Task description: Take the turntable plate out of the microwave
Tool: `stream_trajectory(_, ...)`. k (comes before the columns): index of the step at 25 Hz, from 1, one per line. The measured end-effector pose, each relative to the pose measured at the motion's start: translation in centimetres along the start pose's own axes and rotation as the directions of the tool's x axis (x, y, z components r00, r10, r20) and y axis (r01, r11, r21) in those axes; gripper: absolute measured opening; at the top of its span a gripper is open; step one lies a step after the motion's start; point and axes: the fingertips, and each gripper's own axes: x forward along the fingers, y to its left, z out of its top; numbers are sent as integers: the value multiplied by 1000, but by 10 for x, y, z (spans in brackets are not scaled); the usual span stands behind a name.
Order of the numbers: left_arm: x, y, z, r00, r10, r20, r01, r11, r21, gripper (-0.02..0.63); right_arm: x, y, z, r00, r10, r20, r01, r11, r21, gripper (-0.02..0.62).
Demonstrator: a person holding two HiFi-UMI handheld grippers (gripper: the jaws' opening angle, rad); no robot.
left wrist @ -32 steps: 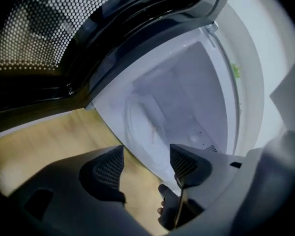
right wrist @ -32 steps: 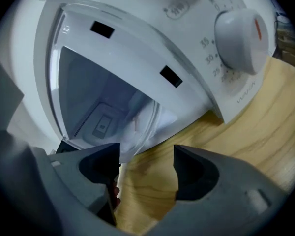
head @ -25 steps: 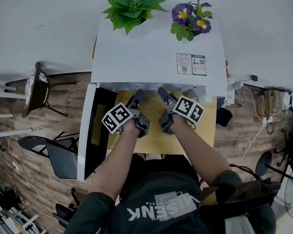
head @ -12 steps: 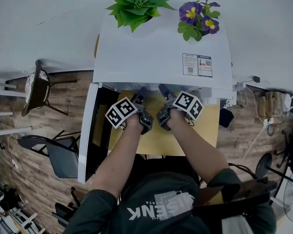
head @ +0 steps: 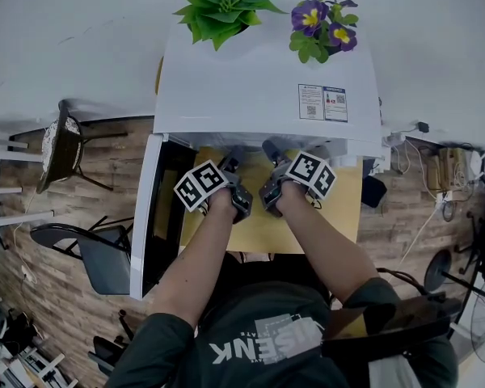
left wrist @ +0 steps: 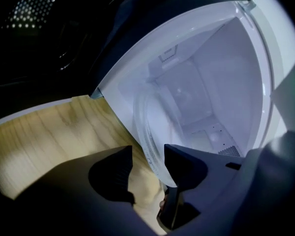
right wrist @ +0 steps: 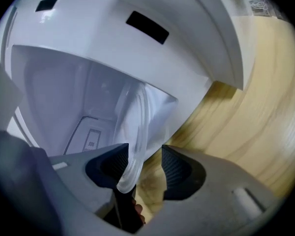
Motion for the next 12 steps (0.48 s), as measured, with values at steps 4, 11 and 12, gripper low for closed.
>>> stream_trajectory(4,-11,-4,-7,1000,-21,12,21,1000,1,153,-7,2,-8,1000,11,-27,-12,999,-43,192)
stream_trajectory(11,-28,5,-31,1000,-14,-9,14,999,-37,120,-24,-10,-26,998,3,-67,-7,998,-62,189)
stream_trajectory(12,-30,6,-34,1000,-16,-13,16,999,-38,118,-26,-12,-28,997,3,-73,-8,998,-68,189)
